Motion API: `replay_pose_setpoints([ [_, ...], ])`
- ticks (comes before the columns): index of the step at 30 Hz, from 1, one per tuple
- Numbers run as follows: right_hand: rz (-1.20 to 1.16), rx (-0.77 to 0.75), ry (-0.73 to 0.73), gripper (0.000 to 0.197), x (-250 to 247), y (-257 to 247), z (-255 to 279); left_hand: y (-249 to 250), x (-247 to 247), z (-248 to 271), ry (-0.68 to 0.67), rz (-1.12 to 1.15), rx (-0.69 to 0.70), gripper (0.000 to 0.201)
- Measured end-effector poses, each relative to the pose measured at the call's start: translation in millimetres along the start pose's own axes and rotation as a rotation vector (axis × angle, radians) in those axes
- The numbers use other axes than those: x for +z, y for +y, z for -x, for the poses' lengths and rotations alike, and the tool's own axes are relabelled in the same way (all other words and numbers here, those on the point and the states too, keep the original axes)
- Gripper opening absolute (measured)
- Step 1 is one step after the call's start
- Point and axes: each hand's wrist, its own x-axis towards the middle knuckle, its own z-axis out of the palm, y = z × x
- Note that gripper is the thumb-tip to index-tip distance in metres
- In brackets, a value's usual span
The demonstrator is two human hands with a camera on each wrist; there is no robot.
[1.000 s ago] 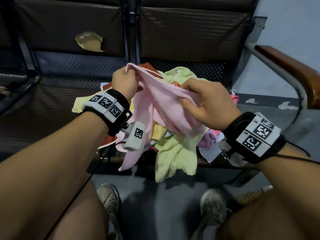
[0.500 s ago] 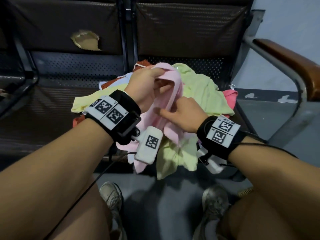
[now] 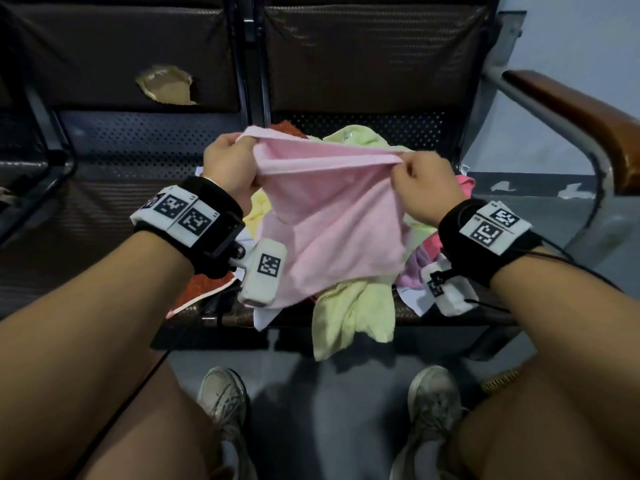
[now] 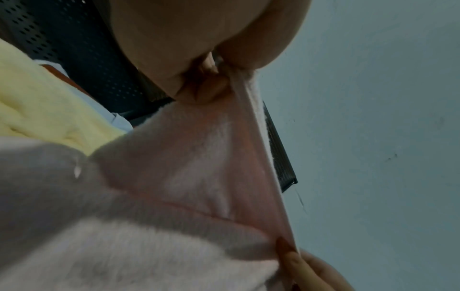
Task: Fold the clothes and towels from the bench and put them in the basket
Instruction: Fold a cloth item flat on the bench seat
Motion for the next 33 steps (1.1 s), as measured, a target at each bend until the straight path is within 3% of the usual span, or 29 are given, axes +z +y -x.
replay_pose_setpoints([
  [3,-0.051,-0.042,0.071,0.029,1,0,-1,4,3,6,-0.115,0.043,-0.070,0.016],
  [7,0.029,-0.100,0.127,0.032,-5,18,-1,11,-4,6,-0.424,0.024,-0.061,0.020],
  [9,-0.004,-0.125,0.028,0.034,-9,29,3,14,-14,2,-0.484,0.069,-0.056,0.026],
  [12,0.004,-0.176,-0.239,0.040,-14,37,12,11,-26,-3,-0.529,0.001,-0.021,0.036],
  [16,0.382,-0.312,-0.357,0.022,-14,45,15,-2,-35,-10,-0.438,-0.351,0.161,0.040],
  [21,0.235,-0.195,-0.256,0.025,-24,51,21,-14,-46,-23,-0.328,-0.436,0.254,0.010],
  [25,0.050,-0.150,-0.152,0.026,-40,44,19,-11,-48,-28,-0.225,-0.674,0.447,0.021],
  [28,0.037,-0.173,-0.086,0.022,-54,28,7,6,-41,-20,-0.150,-0.922,0.610,0.045],
  [30,-0.023,-0.186,-0.027,0.023,-64,17,-4,23,-34,-14,-0.166,-0.870,0.641,0.058],
  [33,-0.091,-0.196,0.057,0.024,-83,0,-20,50,-30,-8,-0.253,-0.718,0.575,0.072],
])
